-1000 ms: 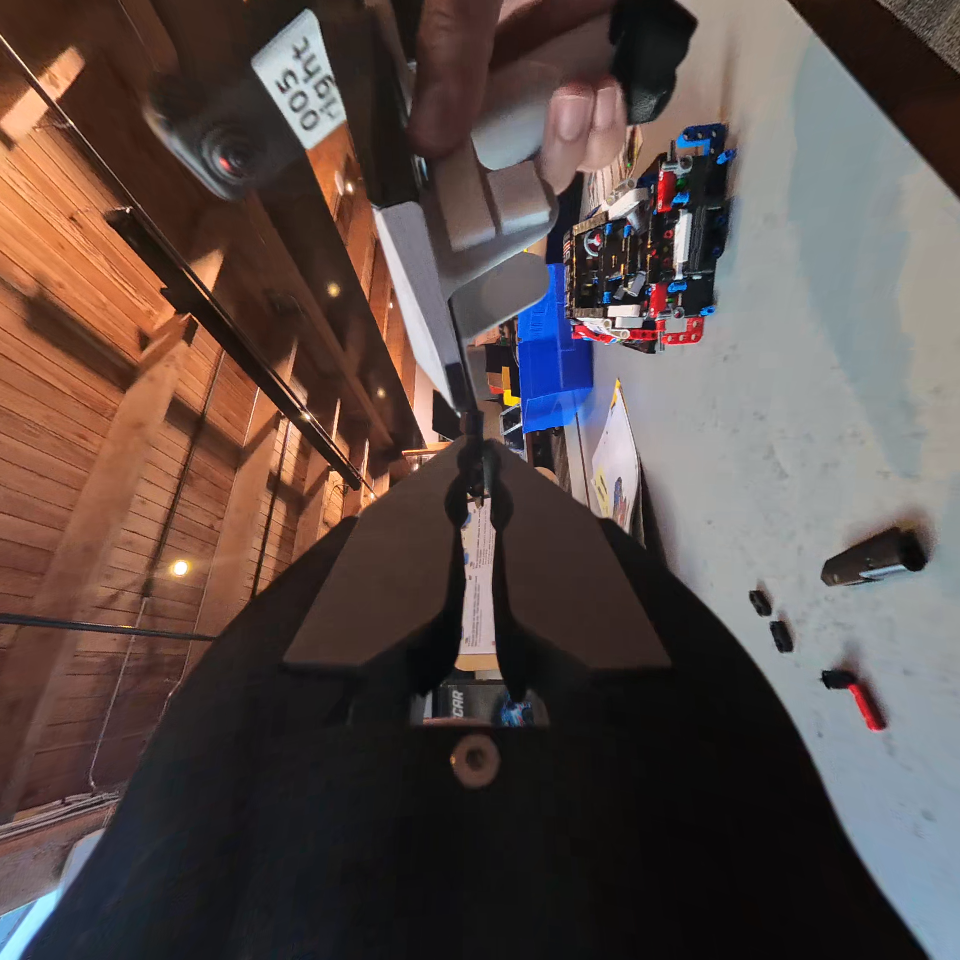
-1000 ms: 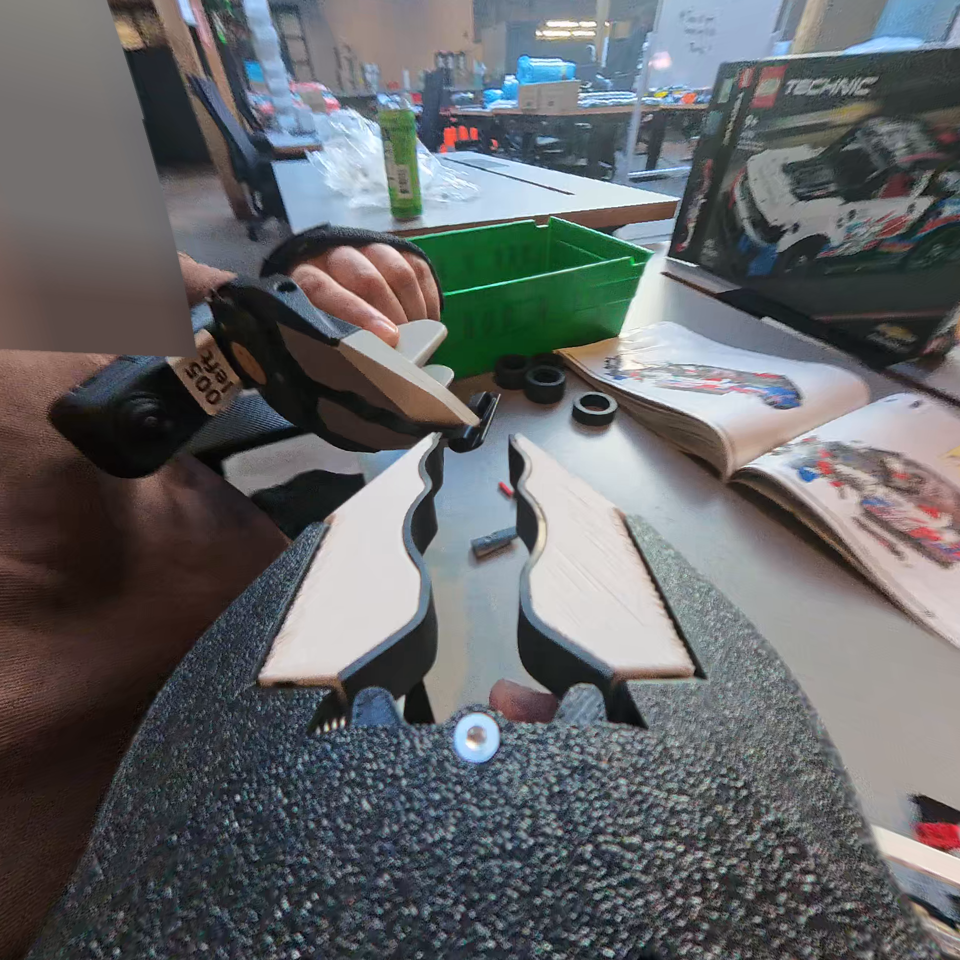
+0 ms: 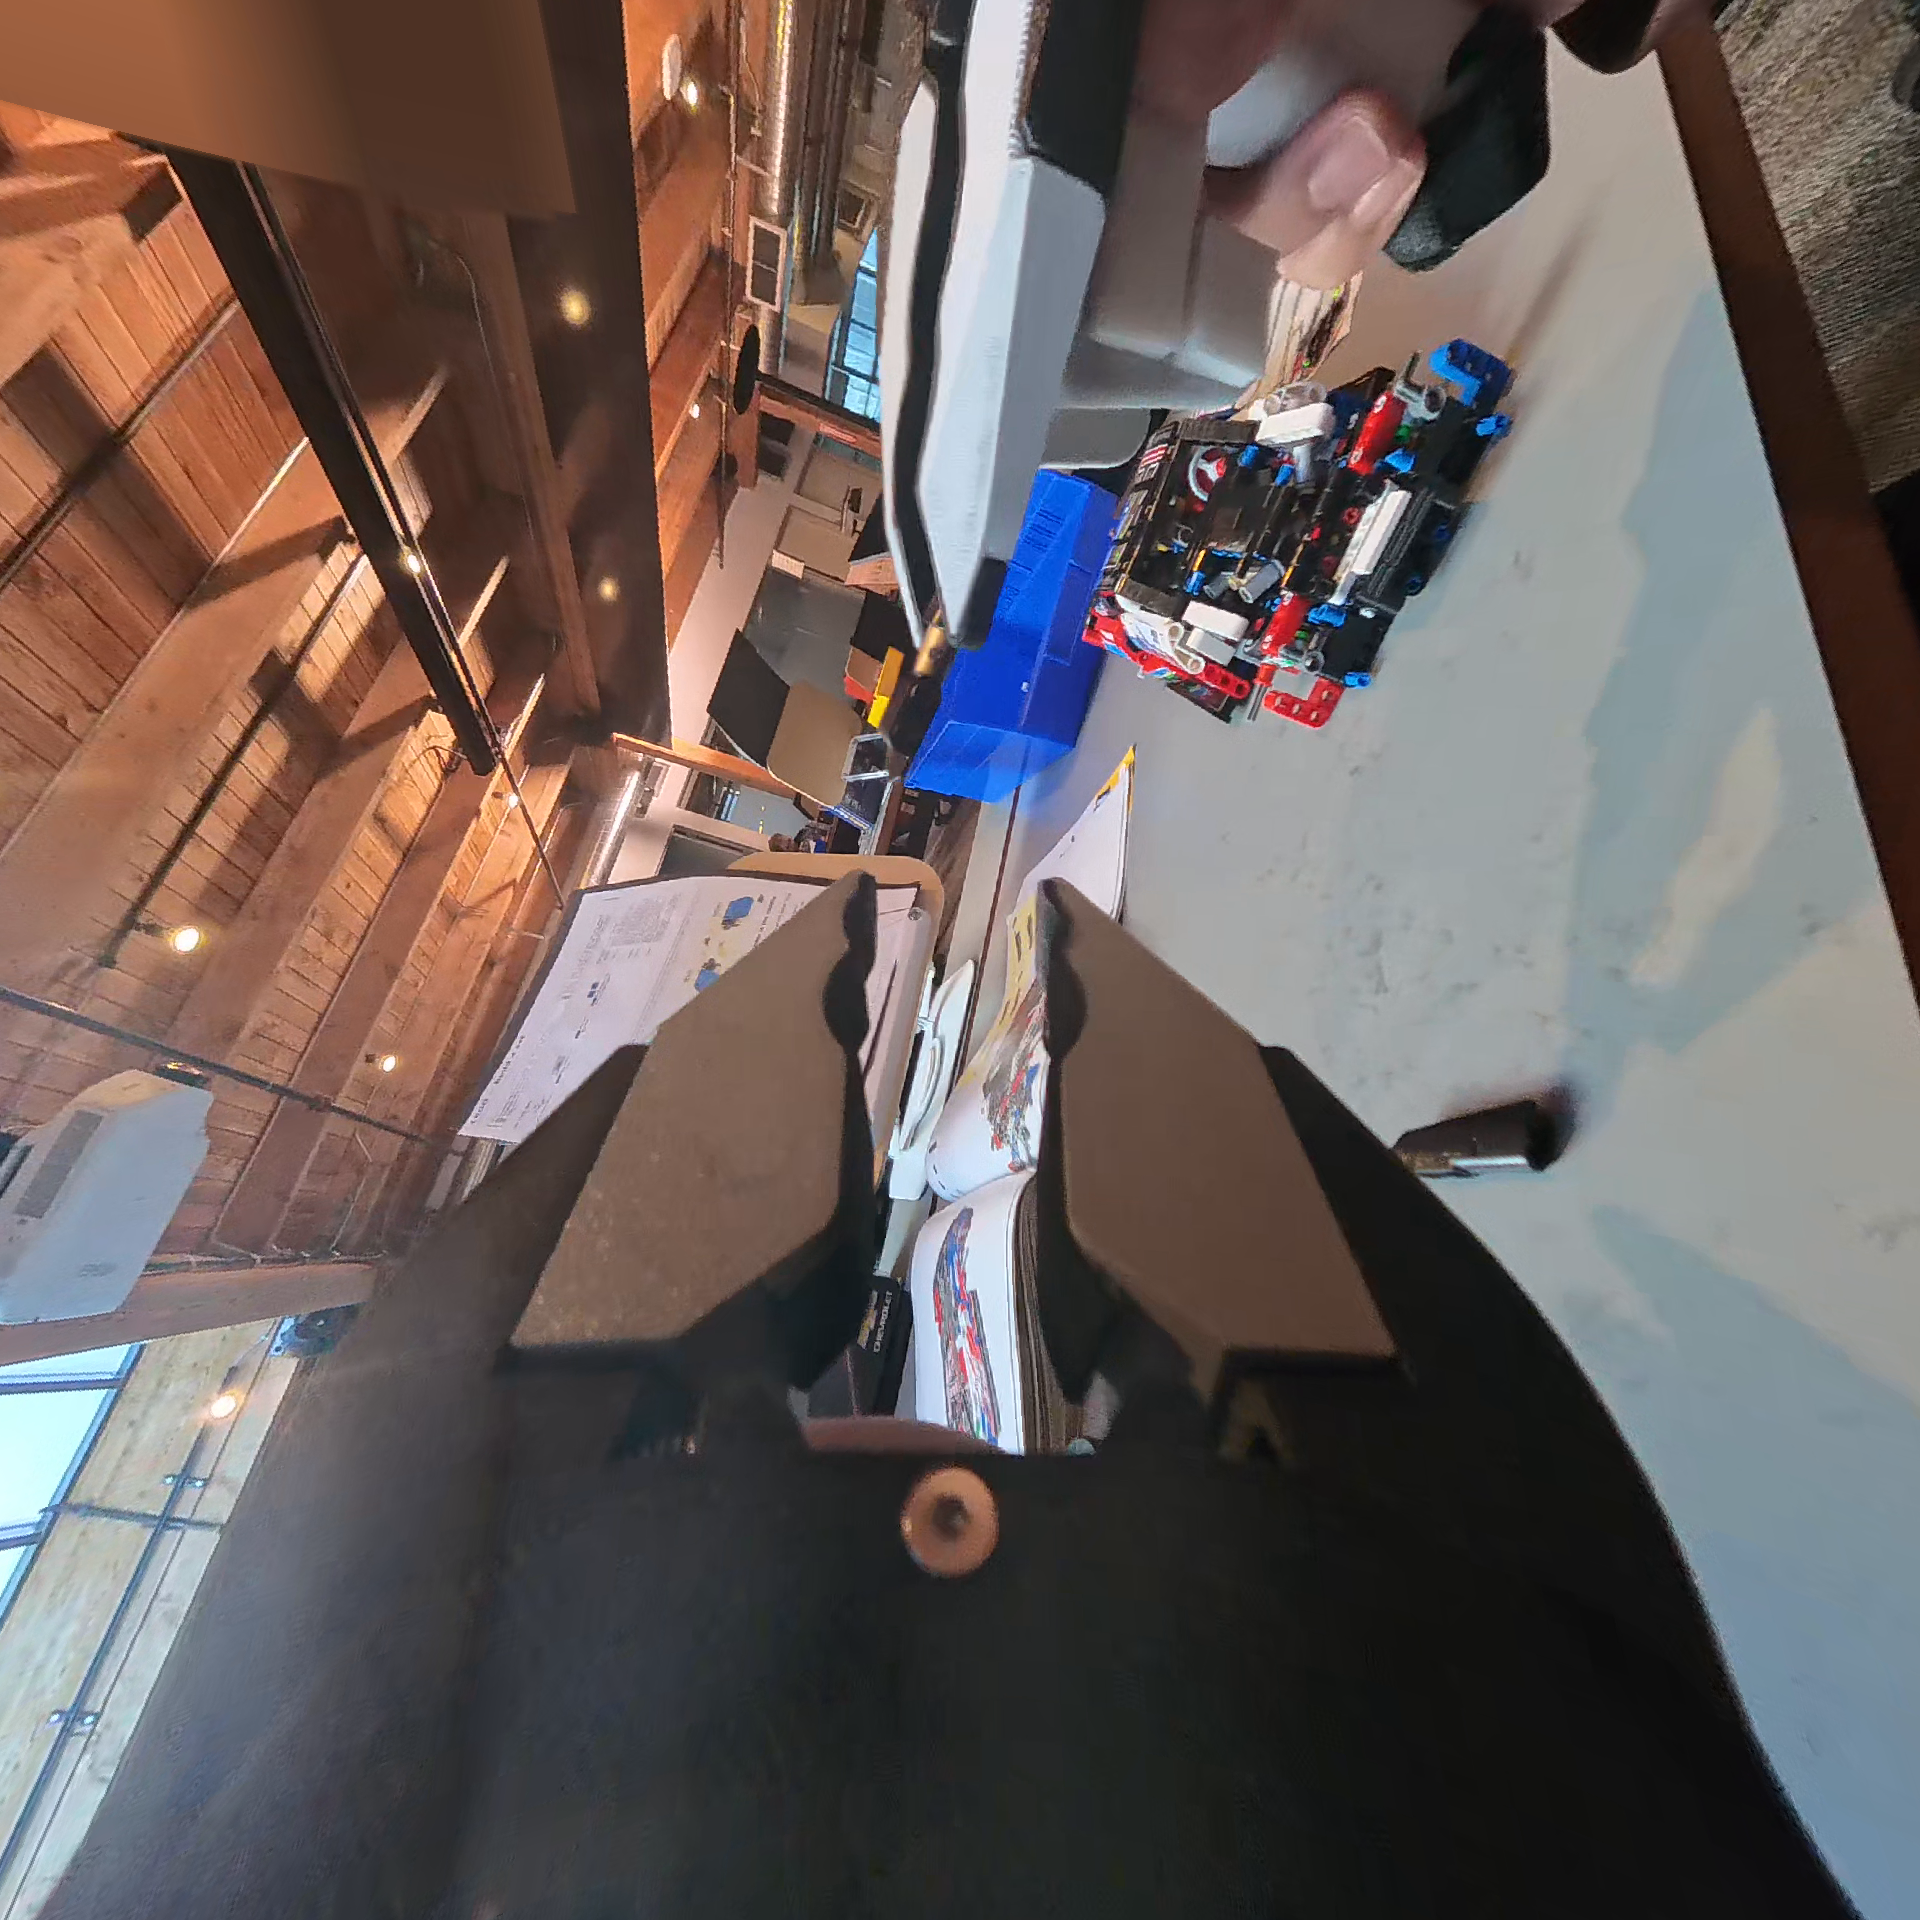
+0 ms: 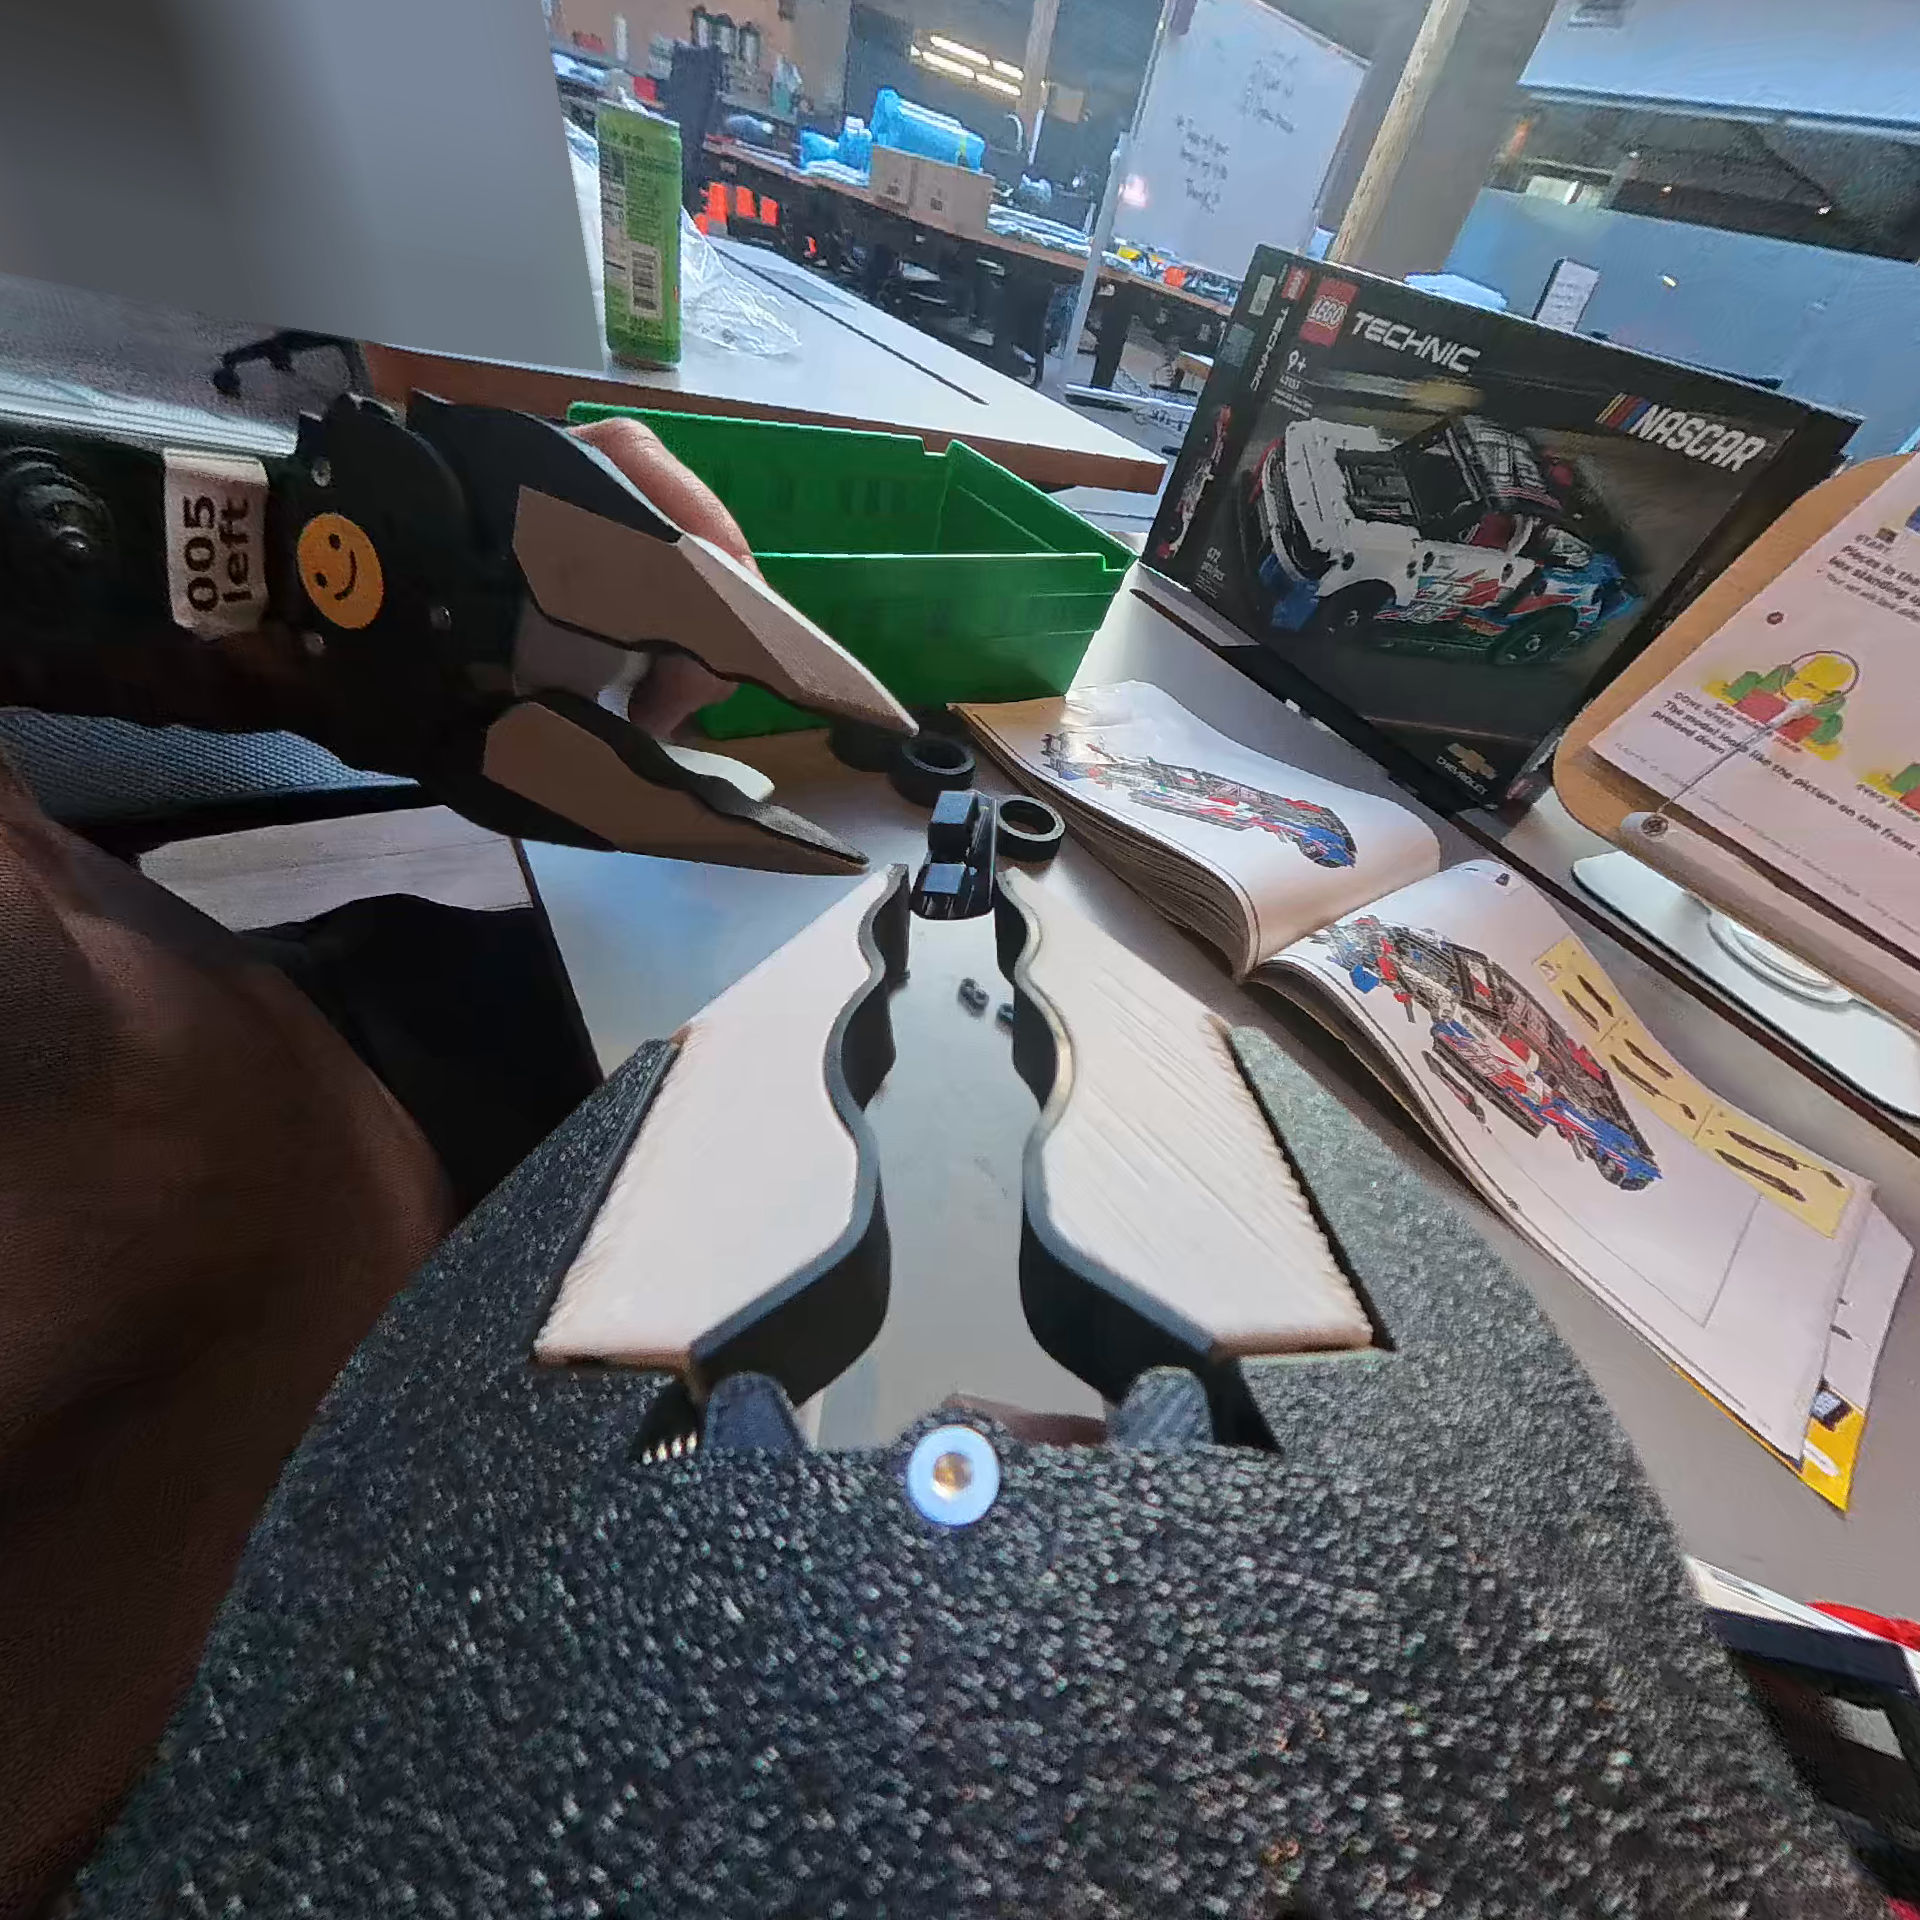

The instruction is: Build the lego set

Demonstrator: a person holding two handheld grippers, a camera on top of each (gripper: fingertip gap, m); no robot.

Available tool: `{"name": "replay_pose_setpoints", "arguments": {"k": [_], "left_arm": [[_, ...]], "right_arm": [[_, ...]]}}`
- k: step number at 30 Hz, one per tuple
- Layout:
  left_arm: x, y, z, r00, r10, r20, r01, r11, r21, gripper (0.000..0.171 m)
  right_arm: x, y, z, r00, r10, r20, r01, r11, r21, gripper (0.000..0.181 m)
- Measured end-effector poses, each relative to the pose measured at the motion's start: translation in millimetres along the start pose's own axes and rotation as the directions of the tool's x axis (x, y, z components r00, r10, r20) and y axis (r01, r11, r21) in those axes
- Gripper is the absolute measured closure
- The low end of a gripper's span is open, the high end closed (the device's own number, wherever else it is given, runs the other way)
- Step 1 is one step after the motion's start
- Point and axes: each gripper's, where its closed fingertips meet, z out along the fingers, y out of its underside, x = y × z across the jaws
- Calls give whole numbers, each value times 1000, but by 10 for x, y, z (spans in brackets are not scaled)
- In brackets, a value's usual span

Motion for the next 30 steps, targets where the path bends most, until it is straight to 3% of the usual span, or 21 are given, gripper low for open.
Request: {"name": "replay_pose_setpoints", "arguments": {"k": [11, 14, 16, 18, 20, 22, 23, 24, 25, 26, 28, 30], "left_arm": [[-42, -142, 163, 998, 60, 25, -61, 998, 32, 145], [54, -132, 216, 996, 81, -21, -81, 996, 22, 167], [141, -56, 268, 996, 19, -92, -22, 999, -26, 167], [313, 49, 324, 958, -163, -236, 139, 983, -118, 167], [579, 180, 343, 819, -391, -419, 292, 914, -281, 167], [802, 274, 319, 621, -559, -549, 370, 827, -422, 167], [927, 300, 270, 482, -631, -608, 386, 776, -499, 167], [1051, 285, 181, 300, -693, -655, 383, 716, -583, 167], [1136, 252, 100, 121, -735, -668, 368, 658, -657, 167], [1187, 258, 72, -7, -764, -645, 340, 605, -720, 167], [1252, 305, 83, -175, -793, -584, 281, 528, -801, 167], [1287, 368, 180, -240, -812, -532, 268, 471, -841, 167]], "right_arm": [[-37, 82, 32, 984, 145, 105, -144, 989, -14, 165], [-20, 155, 65, 959, 247, 138, -244, 969, -44, 165], [20, 247, 87, 937, 320, 143, -311, 947, -81, 165], [52, 404, 122, 931, 344, 126, -326, 934, -144, 165], [78, 592, 149, 962, 260, 83, -237, 948, -214, 160], [44, 771, 169, 990, 119, 74, -91, 948, -304, 158], [8, 851, 180, 995, 51, 87, -18, 939, -344, 158], [-21, 925, 195, 995, -10, 96, 46, 924, -379, 158], [-49, 992, 211, 993, -58, 104, 96, 909, -407, 158], [-98, 1050, 229, 989, -84, 122, 128, 895, -427, 158], [-207, 1143, 266, 982, -92, 164, 158, 880, -448, 158], [-260, 1226, 297, 978, -90, 186, 169, 868, -467, 158]]}}
